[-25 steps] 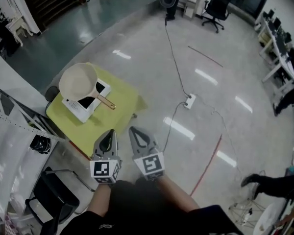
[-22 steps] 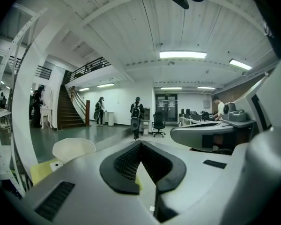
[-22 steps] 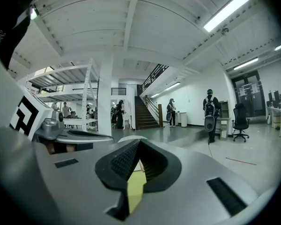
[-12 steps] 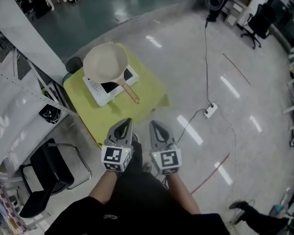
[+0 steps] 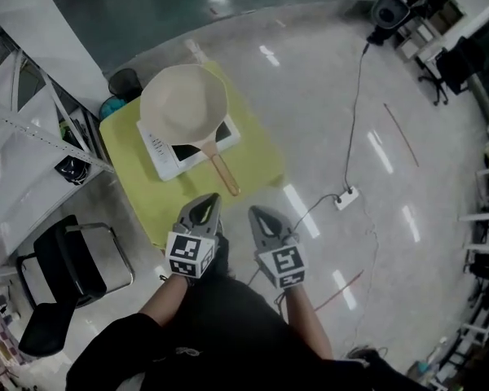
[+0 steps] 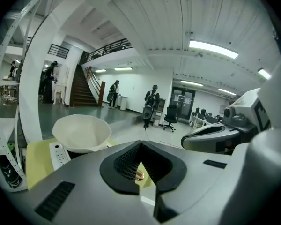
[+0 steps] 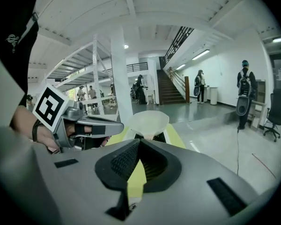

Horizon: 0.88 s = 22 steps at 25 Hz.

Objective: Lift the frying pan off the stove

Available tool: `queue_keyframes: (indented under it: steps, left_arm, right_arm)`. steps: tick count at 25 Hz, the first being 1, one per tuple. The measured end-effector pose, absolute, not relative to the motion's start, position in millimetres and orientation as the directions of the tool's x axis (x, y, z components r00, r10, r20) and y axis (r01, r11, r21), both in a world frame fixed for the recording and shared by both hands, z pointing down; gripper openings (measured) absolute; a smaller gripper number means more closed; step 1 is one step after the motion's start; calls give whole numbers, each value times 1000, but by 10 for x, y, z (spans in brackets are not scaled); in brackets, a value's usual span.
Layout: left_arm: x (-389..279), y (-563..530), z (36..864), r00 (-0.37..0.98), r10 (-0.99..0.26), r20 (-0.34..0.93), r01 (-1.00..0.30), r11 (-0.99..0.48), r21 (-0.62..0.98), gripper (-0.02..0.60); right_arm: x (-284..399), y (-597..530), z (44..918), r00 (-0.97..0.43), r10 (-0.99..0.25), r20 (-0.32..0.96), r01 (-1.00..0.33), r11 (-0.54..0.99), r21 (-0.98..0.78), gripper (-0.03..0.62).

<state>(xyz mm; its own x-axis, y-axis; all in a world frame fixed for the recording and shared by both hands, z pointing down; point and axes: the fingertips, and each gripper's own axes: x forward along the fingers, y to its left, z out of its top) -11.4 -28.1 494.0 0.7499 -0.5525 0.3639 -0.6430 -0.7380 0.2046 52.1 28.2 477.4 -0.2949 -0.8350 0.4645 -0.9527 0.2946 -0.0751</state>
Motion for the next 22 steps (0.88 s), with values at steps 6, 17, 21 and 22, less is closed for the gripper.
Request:
queue_keyframes:
  steps: [6,17,21,22]
  left_arm:
    - [49,-726,5147,743,-532,407,-650,-717,250,43]
    - [82,-723,5452,561,-667,490,-827,-486,284,43]
    - [67,-478,5421,501,-708,498,-865,-416,279,43]
    - [40,-457,5421,481,-718,502,-877,-401,265,43]
  right_arm:
    - [651,-76,5051,-372,-760,532,-924,355,-139,15]
    - [763,-161,5428,-585,-598,547,-792,566,-229,15]
    - [789,-153,5380,-653,-555,516,-725,655,-214,15]
    - [800,-185,5372,-659,-552,511,-719,662,-211,16]
